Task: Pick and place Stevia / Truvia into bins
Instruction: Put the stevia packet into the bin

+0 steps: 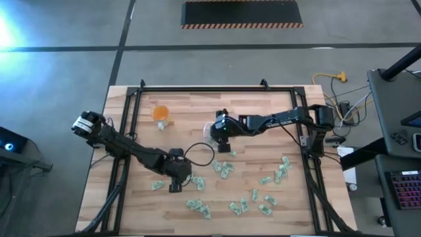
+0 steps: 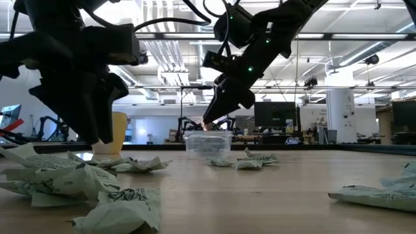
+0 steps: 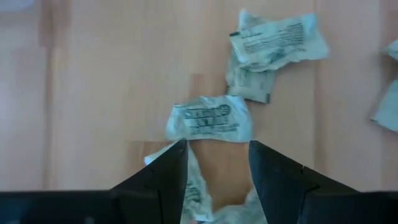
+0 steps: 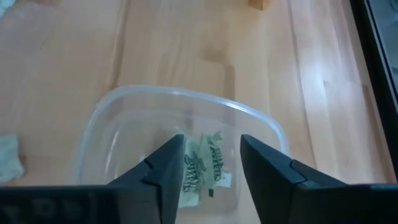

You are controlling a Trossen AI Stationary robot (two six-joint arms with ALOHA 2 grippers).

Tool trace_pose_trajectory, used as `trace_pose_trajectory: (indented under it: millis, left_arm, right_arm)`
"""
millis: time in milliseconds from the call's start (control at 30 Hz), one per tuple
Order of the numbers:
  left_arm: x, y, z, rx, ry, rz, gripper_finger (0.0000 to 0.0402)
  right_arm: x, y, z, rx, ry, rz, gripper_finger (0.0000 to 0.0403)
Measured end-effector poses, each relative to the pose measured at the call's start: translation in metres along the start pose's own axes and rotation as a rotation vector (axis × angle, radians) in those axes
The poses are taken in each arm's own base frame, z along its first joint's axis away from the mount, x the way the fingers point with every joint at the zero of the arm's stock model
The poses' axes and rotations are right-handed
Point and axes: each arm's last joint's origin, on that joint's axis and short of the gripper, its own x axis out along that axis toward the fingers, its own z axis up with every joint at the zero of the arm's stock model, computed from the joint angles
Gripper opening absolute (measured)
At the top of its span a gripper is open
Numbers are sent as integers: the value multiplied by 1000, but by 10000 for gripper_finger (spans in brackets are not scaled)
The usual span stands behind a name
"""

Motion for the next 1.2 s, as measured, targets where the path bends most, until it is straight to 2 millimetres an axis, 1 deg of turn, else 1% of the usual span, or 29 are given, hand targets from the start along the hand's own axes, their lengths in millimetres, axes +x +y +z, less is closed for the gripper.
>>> trace_pose_trajectory:
  millis: [267, 400, 600, 667, 800, 933, 1033, 1067, 1200]
  left_arm:
    - [7, -1, 7, 103, -83, 57, 154]
    - [15, 1, 7, 139, -66, 72, 154]
    - [29, 9, 4, 120, -10, 99, 152]
    - [30, 11, 4, 112, -6, 97, 146]
    - [30, 14, 4, 101, -1, 96, 116]
    - [30, 14, 4, 115, 1, 88, 66]
    - [30, 14, 4, 132, 6, 77, 21]
    - [30, 14, 4, 132, 7, 77, 11]
    - [29, 14, 4, 133, 6, 74, 7]
  right_arm:
    - [-11, 3, 1, -25, 26, 16, 149]
    - [-19, 5, 3, -32, 27, 27, 144]
    - [-26, 7, 6, -39, 19, 33, 137]
    - [-28, 9, 7, -42, 15, 35, 136]
    - [-31, 10, 6, -50, 27, 42, 138]
    - [-36, 10, 5, -38, 39, 45, 139]
    - [-36, 10, 4, -33, 56, 50, 138]
    - [-36, 10, 3, -33, 62, 52, 137]
    - [-37, 11, 0, -29, 88, 59, 131]
